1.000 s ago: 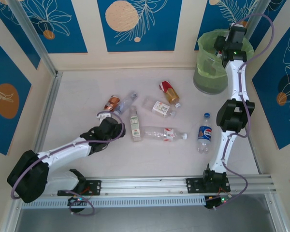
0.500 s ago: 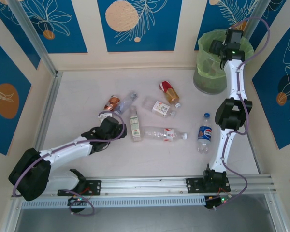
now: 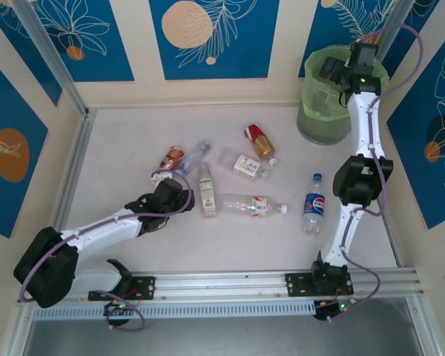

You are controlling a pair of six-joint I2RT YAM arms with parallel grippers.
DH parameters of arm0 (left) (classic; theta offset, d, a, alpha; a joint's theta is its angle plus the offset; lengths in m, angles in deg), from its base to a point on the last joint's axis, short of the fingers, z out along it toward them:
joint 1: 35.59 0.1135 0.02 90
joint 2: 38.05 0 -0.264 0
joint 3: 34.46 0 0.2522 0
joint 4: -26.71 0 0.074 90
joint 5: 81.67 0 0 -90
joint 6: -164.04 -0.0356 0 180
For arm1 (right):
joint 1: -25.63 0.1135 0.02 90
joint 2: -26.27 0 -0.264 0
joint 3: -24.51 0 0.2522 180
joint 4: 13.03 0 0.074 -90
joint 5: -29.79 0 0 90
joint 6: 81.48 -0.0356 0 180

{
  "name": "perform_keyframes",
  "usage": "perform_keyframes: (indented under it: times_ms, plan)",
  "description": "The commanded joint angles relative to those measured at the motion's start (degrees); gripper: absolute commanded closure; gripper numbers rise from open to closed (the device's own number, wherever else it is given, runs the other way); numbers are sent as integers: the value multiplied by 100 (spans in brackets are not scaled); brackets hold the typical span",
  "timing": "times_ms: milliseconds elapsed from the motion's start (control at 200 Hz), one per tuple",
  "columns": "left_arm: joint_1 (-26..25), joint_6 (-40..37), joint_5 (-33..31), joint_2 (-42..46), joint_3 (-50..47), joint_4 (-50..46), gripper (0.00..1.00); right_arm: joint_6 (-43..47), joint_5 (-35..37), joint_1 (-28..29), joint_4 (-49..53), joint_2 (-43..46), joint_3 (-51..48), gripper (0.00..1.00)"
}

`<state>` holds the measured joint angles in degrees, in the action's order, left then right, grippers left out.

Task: Put the plastic bottles in the bin

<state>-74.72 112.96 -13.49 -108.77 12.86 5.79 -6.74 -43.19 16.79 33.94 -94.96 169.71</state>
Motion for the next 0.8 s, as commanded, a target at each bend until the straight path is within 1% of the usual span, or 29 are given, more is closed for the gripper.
perform_keyframes:
  times_ms: [0,180,260,350,395,485,640,720,795]
  plan:
    - [55,20,-170,113,134,-180,0,-208,-307,58,-521,671,-304,1]
    - [198,-4,-128,85,242,-463,0,-250,-342,175,-903,1259,-949,1]
    - [296,-127,-65,85,319,-615,0,-331,-369,224,-1087,1595,-1378,1]
    - [432,-254,-6,111,395,-777,0,-434,-552,266,-1330,2072,-2000,1]
    - [538,-306,64,120,421,-850,0,-513,-709,284,-1501,2365,-2395,0]
    - [811,-472,342,108,486,-955,0,-556,-1254,295,-1709,2974,-3147,0]
    - [1260,-1098,840,-178,830,-1296,0,-567,-1886,311,-1677,4058,-4375,0]
    - [1290,-1471,640,-537,1178,-1577,0,-720,-2158,313,-1780,4600,-5054,1]
    - [1299,-1721,204,-868,1447,-1760,0,-852,-2355,328,-1888,5034,-5616,0]
